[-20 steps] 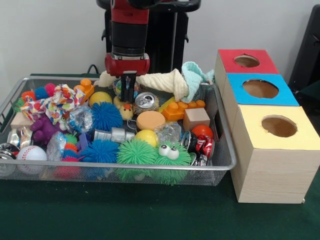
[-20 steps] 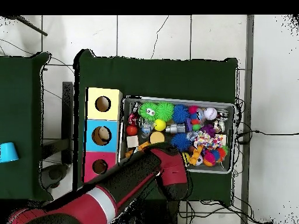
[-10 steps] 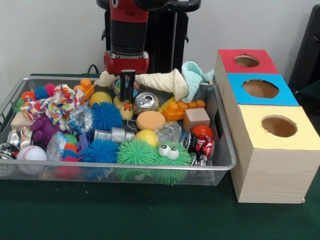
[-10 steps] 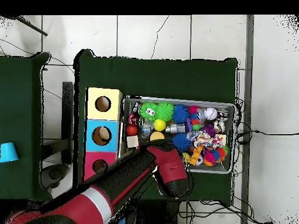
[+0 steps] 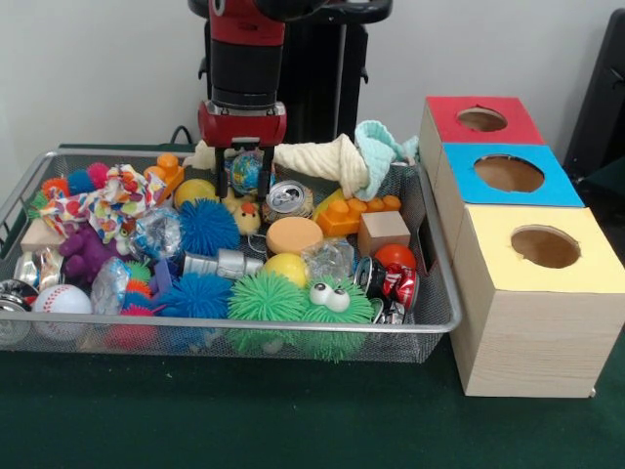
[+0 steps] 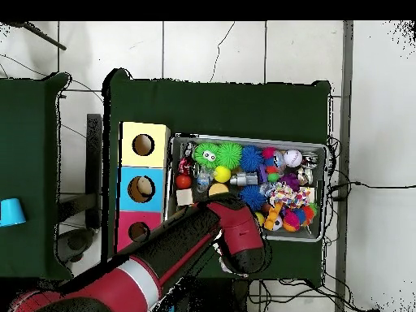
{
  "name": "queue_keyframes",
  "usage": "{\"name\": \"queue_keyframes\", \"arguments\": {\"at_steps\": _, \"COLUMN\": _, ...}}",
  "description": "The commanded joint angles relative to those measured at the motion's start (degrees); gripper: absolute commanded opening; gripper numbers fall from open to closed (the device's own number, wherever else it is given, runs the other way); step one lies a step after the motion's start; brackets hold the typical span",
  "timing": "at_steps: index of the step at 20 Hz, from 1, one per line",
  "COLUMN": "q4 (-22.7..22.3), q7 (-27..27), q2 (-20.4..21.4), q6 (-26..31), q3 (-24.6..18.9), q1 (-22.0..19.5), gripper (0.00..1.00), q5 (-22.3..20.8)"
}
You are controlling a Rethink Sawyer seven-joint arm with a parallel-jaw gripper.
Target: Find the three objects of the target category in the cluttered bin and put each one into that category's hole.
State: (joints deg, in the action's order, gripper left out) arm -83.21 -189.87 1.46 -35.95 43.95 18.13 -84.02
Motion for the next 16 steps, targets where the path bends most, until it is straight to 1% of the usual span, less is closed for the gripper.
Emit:
{"name": "queue_keyframes", "arguments": {"at_steps": 1, "q4": 4.2, "q7": -13.9, "q2": -3.1, "q6": 0.7, "q3": -8.5, "q1": -1.1, "gripper": 1.00, "q5": -1.9}}
{"name": "queue_keyframes", "arguments": {"at_steps": 3, "q4": 4.9, "q7": -14.3, "q2": -3.6, "q6": 1.1, "q3": -8.6, "q1": -1.1, "gripper": 1.00, "q5": -2.0}}
{"name": "queue_keyframes", "arguments": {"at_steps": 10, "q4": 7.6, "q7": -18.3, "q2": -5.3, "q6": 0.0, "q3": -8.2, "q1": -0.1, "gripper": 1.00, "q5": -4.4}}
{"name": "queue_keyframes", "arguments": {"at_steps": 12, "q4": 8.5, "q7": -20.6, "q2": -6.1, "q6": -0.7, "q3": -8.0, "q1": 0.2, "gripper": 1.00, "q5": -5.4}}
{"name": "queue_keyframes", "arguments": {"at_steps": 16, "q4": 11.3, "q7": -28.9, "q2": -9.1, "q6": -3.3, "q3": -6.5, "q1": 1.6, "gripper": 1.00, "q5": -9.3}}
